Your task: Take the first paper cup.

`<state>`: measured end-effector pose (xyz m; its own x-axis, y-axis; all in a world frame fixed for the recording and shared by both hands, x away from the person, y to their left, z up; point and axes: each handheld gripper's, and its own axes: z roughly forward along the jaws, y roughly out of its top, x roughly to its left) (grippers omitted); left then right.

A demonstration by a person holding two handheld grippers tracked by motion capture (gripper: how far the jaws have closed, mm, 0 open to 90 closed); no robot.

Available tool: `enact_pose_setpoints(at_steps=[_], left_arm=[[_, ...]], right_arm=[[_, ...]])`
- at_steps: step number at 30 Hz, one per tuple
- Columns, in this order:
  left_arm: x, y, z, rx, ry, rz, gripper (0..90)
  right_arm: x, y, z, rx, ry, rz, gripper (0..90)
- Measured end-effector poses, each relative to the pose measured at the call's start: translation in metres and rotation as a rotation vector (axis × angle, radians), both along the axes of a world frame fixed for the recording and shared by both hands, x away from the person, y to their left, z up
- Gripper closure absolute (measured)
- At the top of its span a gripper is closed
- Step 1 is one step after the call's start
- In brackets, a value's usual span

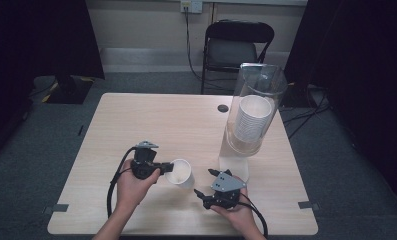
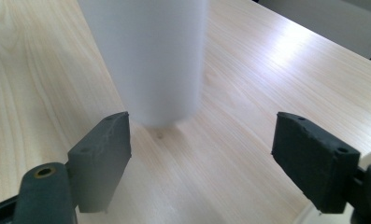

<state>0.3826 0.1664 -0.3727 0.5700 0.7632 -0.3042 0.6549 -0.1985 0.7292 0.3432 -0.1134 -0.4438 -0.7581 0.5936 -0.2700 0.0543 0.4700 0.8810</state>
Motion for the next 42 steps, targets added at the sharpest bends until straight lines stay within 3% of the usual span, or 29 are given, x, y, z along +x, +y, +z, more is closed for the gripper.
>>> enact_pose_setpoints(at_steps=[9,13,14,18,21,24,27,33,38,39,42], left_arm=[[0.020,0.047,-0.002,0.043,0.051,0.163,86.4],[0.028,0.060,-0.001,0.055,0.067,0.216,86.3],[0.032,0.066,0.001,0.064,0.072,0.251,86.2],[0.040,0.075,0.001,0.049,0.095,0.305,85.1],[0.042,0.077,-0.002,0.052,0.102,0.305,82.6],[0.042,0.077,-0.001,0.048,0.083,0.312,79.0],[0.038,0.077,0.001,0.021,0.040,0.295,69.2],[0.023,0.085,0.010,-0.052,-0.036,0.250,60.3],[0.006,0.097,0.015,-0.058,-0.110,0.196,54.2],[0.006,0.097,0.015,-0.058,-0.110,0.196,52.4],[-0.007,0.105,0.014,-0.063,-0.184,0.165,48.4]], right_arm=[[0.003,-0.025,0.004,0.081,0.026,-0.074,15.9],[0.004,-0.035,0.004,0.090,0.030,-0.101,16.3],[0.005,-0.040,0.003,0.085,0.027,-0.112,16.7],[0.007,-0.047,0.002,0.092,0.045,-0.141,17.1],[0.007,-0.051,0.003,0.101,0.041,-0.148,17.5],[0.007,-0.054,0.004,0.098,0.032,-0.155,17.5],[0.007,-0.057,0.003,0.095,0.038,-0.162,17.5],[0.007,-0.067,0.001,0.084,0.047,-0.183,17.8],[0.009,-0.077,0.000,0.098,0.060,-0.222,17.6],[0.009,-0.077,0.000,0.098,0.060,-0.222,17.6],[0.009,-0.082,0.001,0.103,0.068,-0.247,17.6]])
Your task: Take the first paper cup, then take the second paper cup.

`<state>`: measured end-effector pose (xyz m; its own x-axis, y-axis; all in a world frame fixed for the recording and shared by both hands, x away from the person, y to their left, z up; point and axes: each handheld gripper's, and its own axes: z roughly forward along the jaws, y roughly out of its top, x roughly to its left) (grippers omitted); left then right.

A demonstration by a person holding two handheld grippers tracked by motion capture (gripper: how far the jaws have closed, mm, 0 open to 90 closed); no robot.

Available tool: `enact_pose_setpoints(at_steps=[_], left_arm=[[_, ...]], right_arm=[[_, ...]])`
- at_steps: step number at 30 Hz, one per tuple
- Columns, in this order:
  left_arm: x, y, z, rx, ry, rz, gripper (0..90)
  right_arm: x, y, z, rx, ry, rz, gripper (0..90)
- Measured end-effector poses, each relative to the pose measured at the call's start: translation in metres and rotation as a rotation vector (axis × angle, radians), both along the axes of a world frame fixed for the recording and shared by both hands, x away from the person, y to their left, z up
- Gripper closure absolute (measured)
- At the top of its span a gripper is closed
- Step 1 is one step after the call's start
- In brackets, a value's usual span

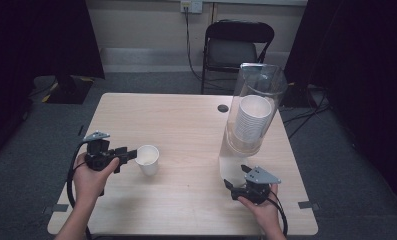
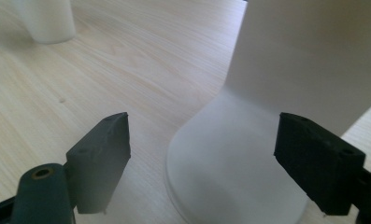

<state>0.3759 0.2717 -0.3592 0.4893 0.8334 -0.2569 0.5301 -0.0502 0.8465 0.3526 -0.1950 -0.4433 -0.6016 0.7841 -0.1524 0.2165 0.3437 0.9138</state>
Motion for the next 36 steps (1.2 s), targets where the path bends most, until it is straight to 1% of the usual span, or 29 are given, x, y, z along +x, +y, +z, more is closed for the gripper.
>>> enact_pose_setpoints(at_steps=[1,3,4,5,6,7,8,10,12,14,15,16,17,18,20,21,22,23,24,25,26,27,28,29,31,32,34,35,36], left_arm=[[-0.007,0.003,-0.004,0.009,-0.029,-0.008,44.5],[-0.013,0.008,-0.012,0.010,-0.032,-0.041,38.0],[-0.016,0.010,-0.018,0.030,-0.030,-0.053,37.3],[-0.018,0.012,-0.022,0.063,-0.036,-0.064,35.4],[-0.020,0.012,-0.028,0.081,-0.033,-0.069,32.0],[-0.022,0.015,-0.035,0.093,-0.016,-0.085,30.7],[-0.023,0.016,-0.041,0.093,-0.013,-0.095,29.2],[-0.027,0.017,-0.052,0.117,-0.019,-0.114,24.2],[-0.031,0.016,-0.064,0.117,-0.022,-0.136,21.8],[-0.033,0.013,-0.077,0.127,-0.033,-0.149,18.8],[-0.033,0.013,-0.077,0.127,-0.033,-0.149,16.9],[-0.035,0.011,-0.089,0.131,-0.039,-0.163,16.9],[-0.036,0.009,-0.093,0.138,-0.042,-0.167,16.9],[-0.037,0.007,-0.097,0.149,-0.043,-0.183,17.2],[-0.038,0.003,-0.101,0.180,-0.033,-0.224,17.3],[-0.038,0.001,-0.102,0.193,-0.037,-0.239,16.9],[-0.039,0.000,-0.104,0.205,-0.030,-0.252,16.8],[-0.039,0.000,-0.105,0.208,-0.025,-0.259,16.8],[-0.039,-0.001,-0.107,0.206,-0.024,-0.261,16.8],[-0.039,-0.001,-0.109,0.214,-0.017,-0.260,16.8],[-0.039,-0.001,-0.111,0.223,-0.012,-0.252,16.8],[-0.039,-0.001,-0.113,0.229,-0.012,-0.249,16.6],[-0.039,-0.002,-0.115,0.223,-0.028,-0.246,15.9],[-0.039,-0.002,-0.115,0.223,-0.032,-0.246,15.9],[-0.039,-0.002,-0.115,0.222,-0.034,-0.244,15.8],[-0.039,-0.004,-0.115,0.243,-0.037,-0.248,15.5],[-0.040,-0.007,-0.116,0.271,-0.042,-0.247,15.4],[-0.040,-0.008,-0.115,0.292,-0.051,-0.246,15.4],[-0.041,-0.010,-0.116,0.303,-0.056,-0.244,15.4]], right_arm=[[0.001,-0.002,0.000,0.007,0.009,-0.013,17.6],[0.001,-0.004,0.000,0.008,-0.003,-0.017,17.8],[0.001,-0.005,0.001,0.011,0.004,-0.023,17.8],[0.001,-0.005,0.000,0.012,0.001,-0.028,17.8],[0.002,-0.006,0.001,0.014,0.003,-0.027,17.8],[0.002,-0.007,0.000,0.018,0.005,-0.030,17.8],[0.002,-0.008,0.001,0.019,0.009,-0.036,17.8],[0.003,-0.010,0.000,0.017,0.006,-0.046,17.8],[0.004,-0.011,0.000,0.020,0.006,-0.053,17.8],[0.004,-0.013,0.001,0.024,0.008,-0.067,17.9],[0.004,-0.013,0.001,0.024,0.008,-0.067,17.9],[0.005,-0.015,0.002,0.032,0.006,-0.088,17.8],[0.006,-0.016,0.003,0.039,0.009,-0.092,17.8],[0.007,-0.018,0.004,0.039,0.013,-0.094,17.8],[0.009,-0.019,0.006,0.040,0.011,-0.102,17.8],[0.010,-0.019,0.008,0.039,0.007,-0.108,17.8],[0.011,-0.020,0.010,0.040,0.000,-0.116,17.9],[0.011,-0.021,0.011,0.049,-0.001,-0.116,18.1],[0.012,-0.021,0.012,0.061,-0.004,-0.120,18.1],[0.013,-0.021,0.014,0.068,-0.011,-0.123,18.7],[0.014,-0.022,0.015,0.083,-0.011,-0.121,19.3],[0.015,-0.022,0.017,0.087,-0.009,-0.127,18.9],[0.016,-0.022,0.018,0.082,-0.017,-0.122,19.0],[0.017,-0.021,0.020,0.078,-0.029,-0.121,19.0],[0.017,-0.020,0.021,0.086,-0.035,-0.121,19.2],[0.019,-0.019,0.024,0.083,-0.039,-0.118,19.7],[0.021,-0.018,0.027,0.105,-0.056,-0.118,20.5],[0.021,-0.017,0.028,0.122,-0.059,-0.120,20.2],[0.022,-0.017,0.030,0.137,-0.069,-0.113,20.4]])
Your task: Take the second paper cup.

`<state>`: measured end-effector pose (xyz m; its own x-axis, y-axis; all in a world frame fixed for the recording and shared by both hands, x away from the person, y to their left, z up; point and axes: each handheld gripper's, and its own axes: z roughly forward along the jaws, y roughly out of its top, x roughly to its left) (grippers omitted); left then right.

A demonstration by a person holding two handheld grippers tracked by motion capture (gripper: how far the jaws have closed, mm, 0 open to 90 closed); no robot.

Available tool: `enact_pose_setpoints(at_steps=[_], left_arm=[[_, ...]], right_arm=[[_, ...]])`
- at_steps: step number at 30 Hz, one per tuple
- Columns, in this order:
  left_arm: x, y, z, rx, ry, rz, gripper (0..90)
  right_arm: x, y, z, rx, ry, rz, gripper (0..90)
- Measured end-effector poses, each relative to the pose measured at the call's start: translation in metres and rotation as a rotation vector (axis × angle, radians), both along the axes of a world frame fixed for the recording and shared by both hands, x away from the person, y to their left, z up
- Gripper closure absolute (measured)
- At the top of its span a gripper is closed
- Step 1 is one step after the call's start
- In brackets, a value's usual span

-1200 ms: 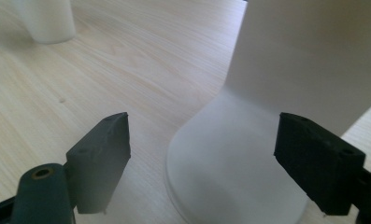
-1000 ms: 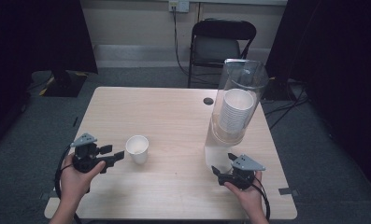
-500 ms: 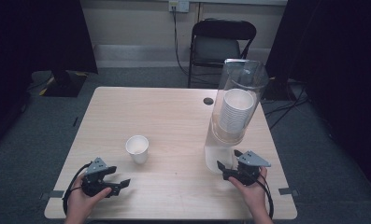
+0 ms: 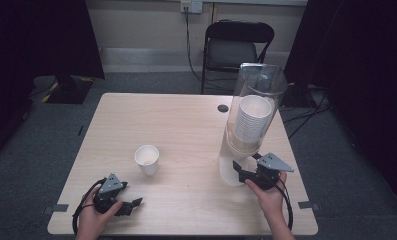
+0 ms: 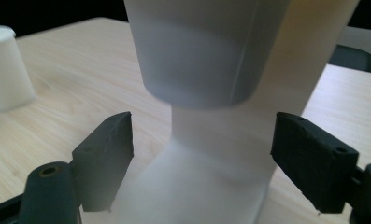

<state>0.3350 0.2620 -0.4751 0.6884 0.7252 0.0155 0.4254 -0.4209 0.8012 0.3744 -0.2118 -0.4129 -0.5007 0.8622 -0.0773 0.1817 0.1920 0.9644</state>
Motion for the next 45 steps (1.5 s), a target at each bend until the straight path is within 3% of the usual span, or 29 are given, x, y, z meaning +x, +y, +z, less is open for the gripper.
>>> enact_pose_setpoints(at_steps=[2,4,11,14,22,43,45], left_arm=[[-0.001,-0.002,0.000,0.022,-0.007,0.004,15.4],[-0.002,-0.003,0.000,0.041,-0.011,0.003,15.2],[-0.001,-0.003,0.000,0.037,-0.011,0.002,15.2],[-0.001,-0.003,0.000,0.038,-0.012,0.003,15.2],[-0.001,-0.003,0.000,0.033,-0.014,0.002,15.2],[-0.001,-0.003,0.000,0.032,-0.014,0.001,15.2],[-0.001,-0.003,0.000,0.032,-0.014,0.001,15.2]], right_arm=[[0.001,0.001,0.005,-0.007,-0.014,-0.009,20.6],[0.003,0.001,0.012,0.029,-0.038,-0.013,20.9],[0.006,0.006,0.028,0.043,-0.073,0.002,24.8],[0.007,0.008,0.030,0.043,-0.085,0.019,31.6],[0.005,0.008,0.020,0.065,-0.130,0.011,33.5],[0.006,0.007,0.015,0.072,-0.120,0.014,34.9],[0.008,0.007,0.010,0.036,-0.089,0.014,35.5]])
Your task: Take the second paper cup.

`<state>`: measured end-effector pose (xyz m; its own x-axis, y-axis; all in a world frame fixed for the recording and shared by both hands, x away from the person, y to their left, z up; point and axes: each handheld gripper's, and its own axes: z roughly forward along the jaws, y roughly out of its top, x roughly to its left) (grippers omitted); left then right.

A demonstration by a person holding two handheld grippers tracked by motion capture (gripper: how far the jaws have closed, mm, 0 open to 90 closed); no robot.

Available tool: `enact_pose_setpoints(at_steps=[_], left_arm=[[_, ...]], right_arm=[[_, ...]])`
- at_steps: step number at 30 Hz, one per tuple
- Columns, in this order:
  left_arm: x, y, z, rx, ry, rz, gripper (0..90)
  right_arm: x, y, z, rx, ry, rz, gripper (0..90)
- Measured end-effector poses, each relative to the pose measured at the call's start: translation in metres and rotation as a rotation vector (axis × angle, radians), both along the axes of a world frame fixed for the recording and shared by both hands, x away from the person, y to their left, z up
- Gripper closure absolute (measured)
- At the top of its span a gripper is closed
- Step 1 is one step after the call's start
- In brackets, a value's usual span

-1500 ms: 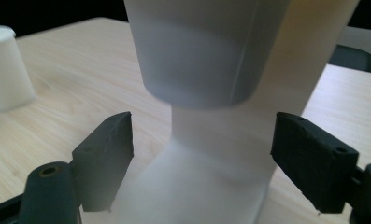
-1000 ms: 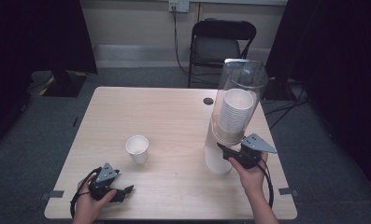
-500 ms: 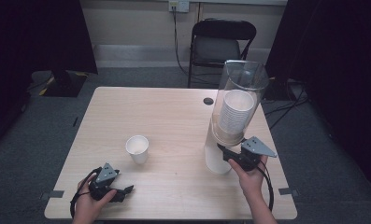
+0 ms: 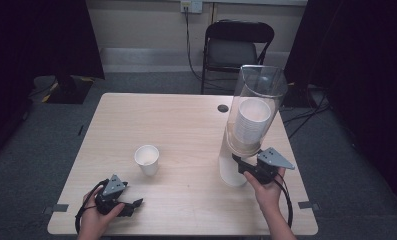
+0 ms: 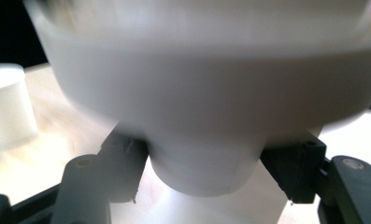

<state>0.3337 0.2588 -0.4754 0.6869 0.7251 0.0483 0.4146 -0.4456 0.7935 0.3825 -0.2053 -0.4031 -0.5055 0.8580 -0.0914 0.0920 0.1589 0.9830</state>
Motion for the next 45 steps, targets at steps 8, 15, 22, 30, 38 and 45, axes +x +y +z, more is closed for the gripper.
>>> enact_pose_setpoints(at_steps=[8,15,22,30,38,45], left_arm=[[0.000,0.000,0.000,0.001,0.001,0.001,15.2],[0.000,0.000,0.000,0.001,0.001,0.001,15.2],[0.000,0.000,0.000,0.001,0.001,0.001,15.2],[0.000,0.000,0.000,0.001,0.001,0.001,15.2],[0.000,0.000,0.000,0.001,0.001,0.001,15.2],[0.000,0.000,0.000,0.001,0.001,0.001,15.2]], right_arm=[[0.002,-0.003,-0.020,0.012,0.036,-0.003,35.7],[0.002,-0.004,-0.023,0.006,0.023,-0.007,35.8],[0.002,-0.003,-0.024,0.004,0.015,-0.012,35.8],[0.002,-0.003,-0.024,0.002,0.019,-0.010,35.8],[0.002,-0.003,-0.024,-0.002,0.014,-0.012,35.9],[0.001,-0.003,-0.024,-0.005,0.020,-0.012,35.9]])
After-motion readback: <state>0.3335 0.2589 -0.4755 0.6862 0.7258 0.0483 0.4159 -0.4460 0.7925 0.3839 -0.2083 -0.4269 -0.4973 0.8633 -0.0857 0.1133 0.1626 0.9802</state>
